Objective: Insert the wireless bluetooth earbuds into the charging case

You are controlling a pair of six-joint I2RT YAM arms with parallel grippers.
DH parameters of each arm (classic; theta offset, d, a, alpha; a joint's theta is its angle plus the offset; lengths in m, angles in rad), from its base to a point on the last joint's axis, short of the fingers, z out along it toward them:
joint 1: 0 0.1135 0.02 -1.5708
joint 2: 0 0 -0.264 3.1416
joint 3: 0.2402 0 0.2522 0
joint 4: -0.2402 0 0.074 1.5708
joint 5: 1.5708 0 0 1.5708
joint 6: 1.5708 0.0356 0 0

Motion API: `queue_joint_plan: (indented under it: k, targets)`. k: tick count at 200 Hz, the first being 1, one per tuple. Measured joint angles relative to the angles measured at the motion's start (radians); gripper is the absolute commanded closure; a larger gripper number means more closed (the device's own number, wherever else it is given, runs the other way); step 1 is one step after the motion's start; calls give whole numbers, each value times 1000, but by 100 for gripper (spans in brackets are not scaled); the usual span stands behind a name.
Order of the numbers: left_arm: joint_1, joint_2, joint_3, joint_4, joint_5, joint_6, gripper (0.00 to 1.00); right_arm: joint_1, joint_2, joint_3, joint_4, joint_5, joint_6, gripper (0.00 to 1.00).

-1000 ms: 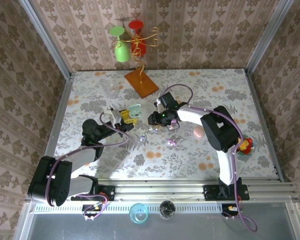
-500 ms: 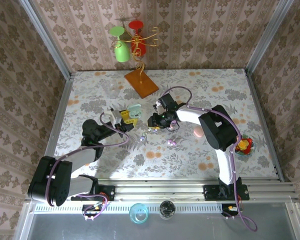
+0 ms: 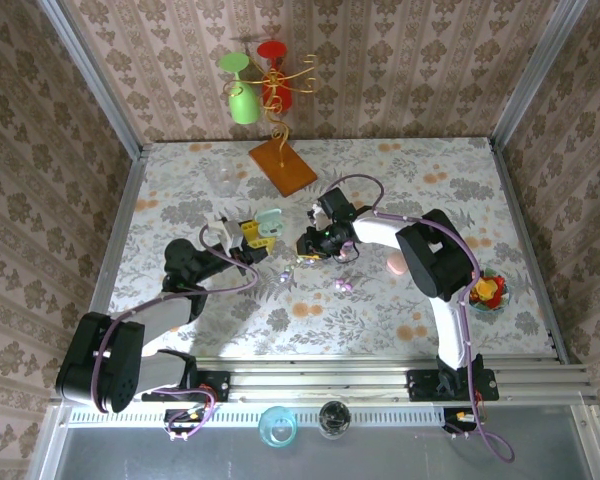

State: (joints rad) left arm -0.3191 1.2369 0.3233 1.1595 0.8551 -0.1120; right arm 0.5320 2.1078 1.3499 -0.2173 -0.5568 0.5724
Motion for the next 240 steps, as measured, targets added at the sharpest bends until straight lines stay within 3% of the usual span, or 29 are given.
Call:
queue_joint_plan:
  k: [74,137,200,240]
  targets:
    - [0,0,-5,0,-1,4,73,16,11,29,-50,5,-47,74]
    - [0,-15,-9,-13,-19,28,72,17,12,32,-51,14,-49,81]
    - [-8,-15,-9,-60,-87,105,72,21,-116,-105,18,190,-11,80]
    - [-93,-5,-6,-148,-178,222,73,6,-251,-189,31,330,29,81]
